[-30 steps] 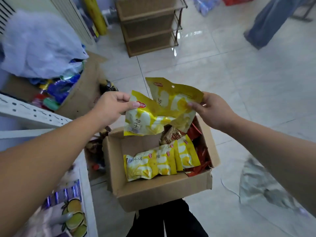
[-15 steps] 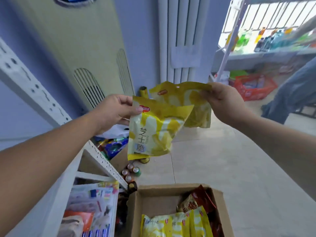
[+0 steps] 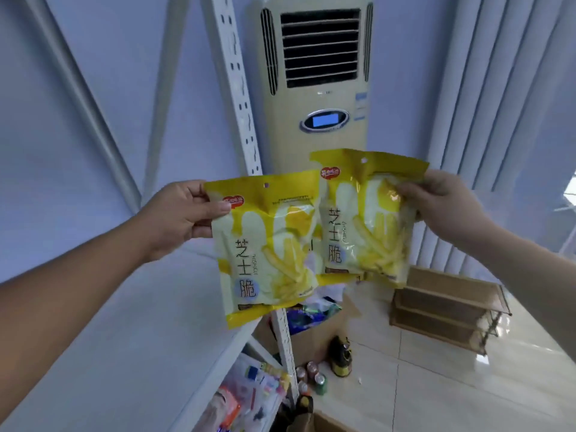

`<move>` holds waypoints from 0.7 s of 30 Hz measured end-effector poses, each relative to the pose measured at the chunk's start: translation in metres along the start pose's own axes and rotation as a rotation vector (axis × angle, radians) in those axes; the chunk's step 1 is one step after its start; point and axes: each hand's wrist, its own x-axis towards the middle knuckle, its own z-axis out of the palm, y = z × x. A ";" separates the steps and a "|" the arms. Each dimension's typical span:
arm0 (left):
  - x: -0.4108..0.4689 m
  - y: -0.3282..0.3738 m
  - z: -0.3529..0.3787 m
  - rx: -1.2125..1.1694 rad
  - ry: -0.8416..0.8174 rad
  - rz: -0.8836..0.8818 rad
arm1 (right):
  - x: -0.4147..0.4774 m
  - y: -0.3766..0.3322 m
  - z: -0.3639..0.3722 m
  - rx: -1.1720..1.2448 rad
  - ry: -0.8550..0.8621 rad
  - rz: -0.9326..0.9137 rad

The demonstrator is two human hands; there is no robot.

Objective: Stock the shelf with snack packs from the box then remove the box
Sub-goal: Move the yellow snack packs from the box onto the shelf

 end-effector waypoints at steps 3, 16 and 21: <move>-0.055 0.012 -0.035 0.026 0.143 0.015 | 0.005 -0.019 0.030 0.050 -0.105 -0.060; -0.352 0.042 -0.152 0.079 0.662 -0.064 | -0.060 -0.166 0.207 0.286 -0.571 -0.300; -0.461 0.037 -0.195 0.062 0.850 -0.105 | -0.107 -0.223 0.279 0.304 -0.697 -0.347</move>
